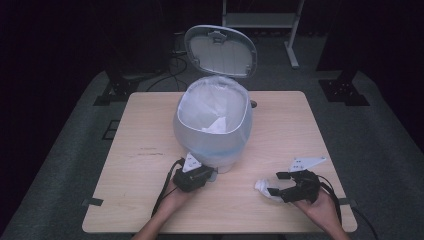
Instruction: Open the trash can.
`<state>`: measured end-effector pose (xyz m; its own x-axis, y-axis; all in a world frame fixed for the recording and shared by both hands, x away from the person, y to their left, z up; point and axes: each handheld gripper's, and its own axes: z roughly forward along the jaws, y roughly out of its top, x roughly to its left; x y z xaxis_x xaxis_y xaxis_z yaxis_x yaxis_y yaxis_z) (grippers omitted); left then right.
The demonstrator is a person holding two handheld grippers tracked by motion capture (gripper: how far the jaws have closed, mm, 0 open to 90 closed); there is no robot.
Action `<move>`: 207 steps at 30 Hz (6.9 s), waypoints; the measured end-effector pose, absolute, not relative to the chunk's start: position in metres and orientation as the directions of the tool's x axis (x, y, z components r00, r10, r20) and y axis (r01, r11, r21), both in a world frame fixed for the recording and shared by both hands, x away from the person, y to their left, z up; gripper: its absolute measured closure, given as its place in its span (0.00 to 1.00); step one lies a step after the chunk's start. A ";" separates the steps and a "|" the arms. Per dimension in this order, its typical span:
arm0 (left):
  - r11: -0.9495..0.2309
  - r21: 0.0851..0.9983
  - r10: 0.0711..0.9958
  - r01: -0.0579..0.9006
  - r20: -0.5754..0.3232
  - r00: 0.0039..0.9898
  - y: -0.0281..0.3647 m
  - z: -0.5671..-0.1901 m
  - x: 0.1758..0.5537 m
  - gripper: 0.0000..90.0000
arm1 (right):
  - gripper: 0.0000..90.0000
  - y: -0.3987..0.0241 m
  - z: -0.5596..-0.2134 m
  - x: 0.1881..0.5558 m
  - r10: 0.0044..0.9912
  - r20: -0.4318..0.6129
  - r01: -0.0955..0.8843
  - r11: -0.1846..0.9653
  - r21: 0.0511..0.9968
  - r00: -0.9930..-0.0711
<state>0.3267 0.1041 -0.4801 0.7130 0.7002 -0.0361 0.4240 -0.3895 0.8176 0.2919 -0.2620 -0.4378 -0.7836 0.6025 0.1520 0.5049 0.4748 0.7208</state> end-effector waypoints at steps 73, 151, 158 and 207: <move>-0.390 0.818 0.700 0.424 -0.035 0.713 0.104 -0.480 0.327 0.75 | 0.95 -0.276 -0.430 0.295 0.581 0.165 0.517 0.516 0.684 -0.797; -0.392 0.817 0.698 0.423 -0.035 0.715 0.105 -0.480 0.327 0.75 | 0.95 -0.272 -0.324 0.309 0.569 0.130 0.449 0.467 0.762 -0.812; -0.388 0.819 0.700 0.424 -0.037 0.713 0.104 -0.480 0.327 0.75 | 0.95 -0.270 -0.312 0.310 0.559 0.126 0.436 0.466 0.770 -0.820; -0.385 0.817 0.700 0.429 -0.045 0.713 0.105 -0.480 0.327 0.75 | 0.95 -0.259 -0.251 0.320 0.532 0.105 0.391 0.460 0.797 -0.840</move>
<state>0.3270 0.1046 -0.4801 0.7130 0.6998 -0.0448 0.4294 -0.3852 0.8168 0.3198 -0.2587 -0.2513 -0.8403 0.5320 0.1045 0.3906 0.4604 0.7972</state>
